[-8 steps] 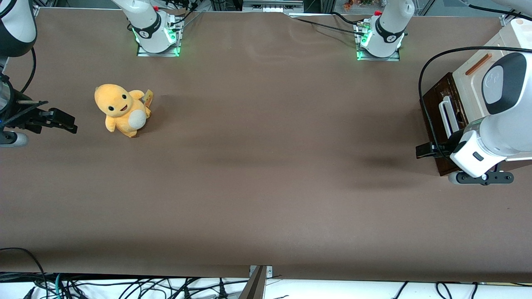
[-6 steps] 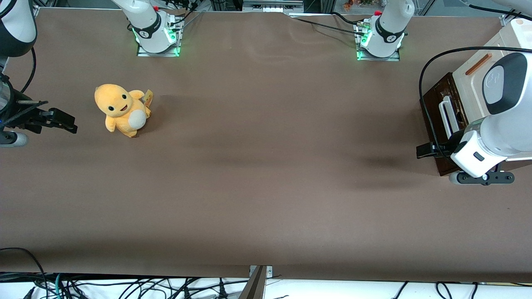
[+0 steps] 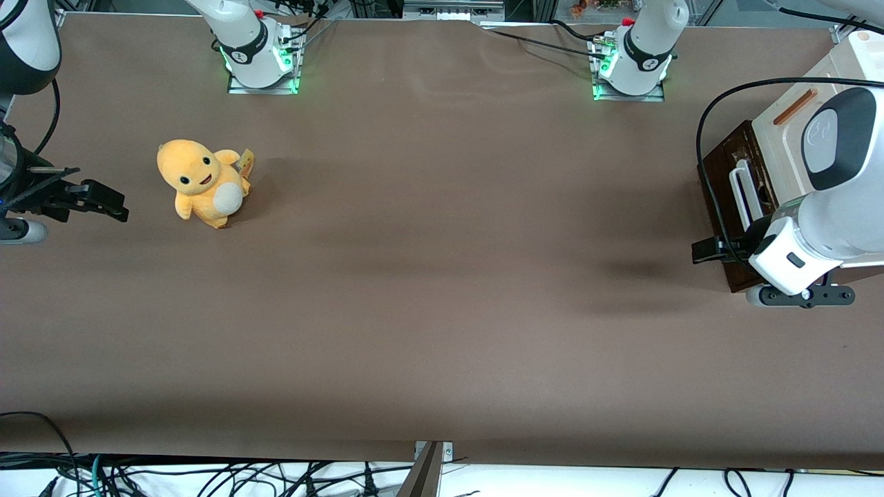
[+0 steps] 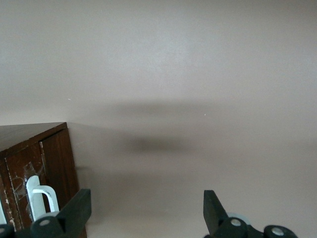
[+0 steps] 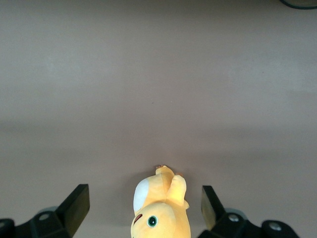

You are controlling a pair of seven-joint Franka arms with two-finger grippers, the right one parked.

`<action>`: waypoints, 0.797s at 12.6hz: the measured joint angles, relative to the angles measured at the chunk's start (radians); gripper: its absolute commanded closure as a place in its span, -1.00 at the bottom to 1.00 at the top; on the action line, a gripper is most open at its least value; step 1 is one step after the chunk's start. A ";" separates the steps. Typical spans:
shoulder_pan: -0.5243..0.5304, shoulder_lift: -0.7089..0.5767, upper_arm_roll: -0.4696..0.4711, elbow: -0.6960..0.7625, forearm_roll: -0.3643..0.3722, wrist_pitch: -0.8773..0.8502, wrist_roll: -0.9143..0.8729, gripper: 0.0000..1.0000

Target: Open lower drawer with left arm only

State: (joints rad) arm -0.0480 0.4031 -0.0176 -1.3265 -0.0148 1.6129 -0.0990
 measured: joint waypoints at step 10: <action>-0.024 0.000 -0.011 0.003 0.050 -0.004 -0.015 -1.00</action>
State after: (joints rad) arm -0.0719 0.4029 -0.0290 -1.3239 0.0355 1.6088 -0.1141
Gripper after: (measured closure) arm 0.000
